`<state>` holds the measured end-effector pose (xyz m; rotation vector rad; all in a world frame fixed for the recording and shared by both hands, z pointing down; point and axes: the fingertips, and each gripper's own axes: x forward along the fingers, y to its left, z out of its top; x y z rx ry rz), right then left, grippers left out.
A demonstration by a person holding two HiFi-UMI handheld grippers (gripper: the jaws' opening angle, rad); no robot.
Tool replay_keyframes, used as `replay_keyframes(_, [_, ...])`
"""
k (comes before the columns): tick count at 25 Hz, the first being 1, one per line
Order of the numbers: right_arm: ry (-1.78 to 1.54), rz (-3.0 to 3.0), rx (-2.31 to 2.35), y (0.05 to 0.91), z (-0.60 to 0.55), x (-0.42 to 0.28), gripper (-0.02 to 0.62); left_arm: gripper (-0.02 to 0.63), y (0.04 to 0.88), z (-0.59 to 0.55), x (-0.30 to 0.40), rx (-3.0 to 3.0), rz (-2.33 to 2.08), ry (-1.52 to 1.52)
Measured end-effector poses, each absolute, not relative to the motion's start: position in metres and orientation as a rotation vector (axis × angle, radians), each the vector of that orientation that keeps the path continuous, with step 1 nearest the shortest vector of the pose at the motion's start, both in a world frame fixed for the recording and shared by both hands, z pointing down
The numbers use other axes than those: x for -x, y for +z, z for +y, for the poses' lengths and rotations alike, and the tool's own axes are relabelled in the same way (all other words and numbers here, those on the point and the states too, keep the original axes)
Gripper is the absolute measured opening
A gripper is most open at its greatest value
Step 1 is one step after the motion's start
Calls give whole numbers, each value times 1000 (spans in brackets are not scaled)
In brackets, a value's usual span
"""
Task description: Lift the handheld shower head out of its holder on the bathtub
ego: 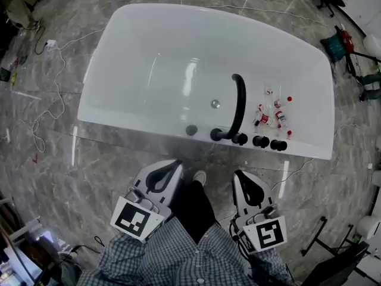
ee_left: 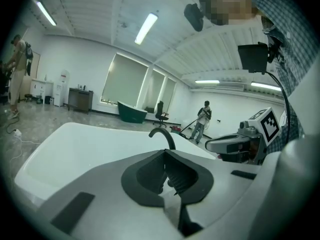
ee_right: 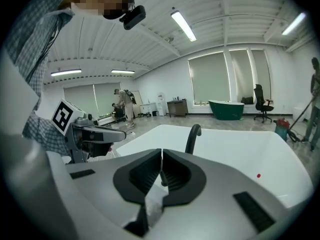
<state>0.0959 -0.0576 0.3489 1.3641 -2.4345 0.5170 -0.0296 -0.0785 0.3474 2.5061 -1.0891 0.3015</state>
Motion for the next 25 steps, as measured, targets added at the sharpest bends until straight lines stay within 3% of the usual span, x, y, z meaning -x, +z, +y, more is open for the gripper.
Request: replay_keyframes(25, [605,-2420,-1263,461,-96,-70,18,2,505,-125,47,-2412,-1101,361])
